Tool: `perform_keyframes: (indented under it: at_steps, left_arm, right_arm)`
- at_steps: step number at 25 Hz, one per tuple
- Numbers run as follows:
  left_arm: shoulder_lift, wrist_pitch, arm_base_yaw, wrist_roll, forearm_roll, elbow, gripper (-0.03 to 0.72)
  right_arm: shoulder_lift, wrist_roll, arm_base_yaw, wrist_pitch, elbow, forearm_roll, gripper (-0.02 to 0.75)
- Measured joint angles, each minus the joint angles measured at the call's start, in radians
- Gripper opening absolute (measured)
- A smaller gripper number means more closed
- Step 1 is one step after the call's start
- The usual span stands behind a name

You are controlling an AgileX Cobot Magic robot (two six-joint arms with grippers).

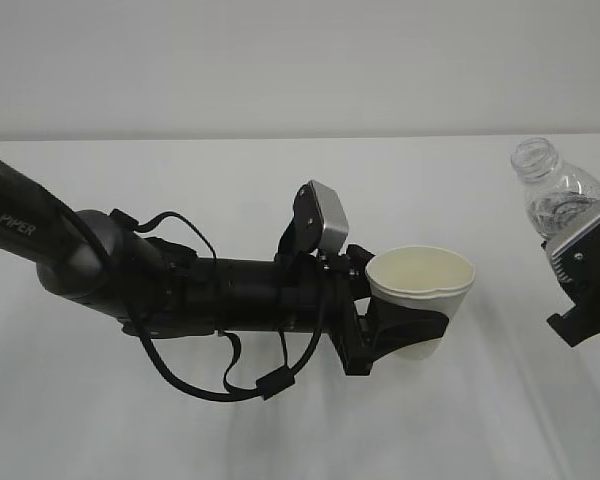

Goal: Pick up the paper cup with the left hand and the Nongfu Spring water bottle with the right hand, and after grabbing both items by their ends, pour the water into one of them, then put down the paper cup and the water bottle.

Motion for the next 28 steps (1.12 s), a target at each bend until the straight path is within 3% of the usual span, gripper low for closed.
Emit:
perform_keyframes:
  at_steps: [28]
  left_arm:
    - [0.0, 0.019, 0.0, -0.002, 0.011, -0.027, 0.456]
  right_arm:
    - [0.0, -0.366, 0.0, -0.01, 0.0, 0.027, 0.42]
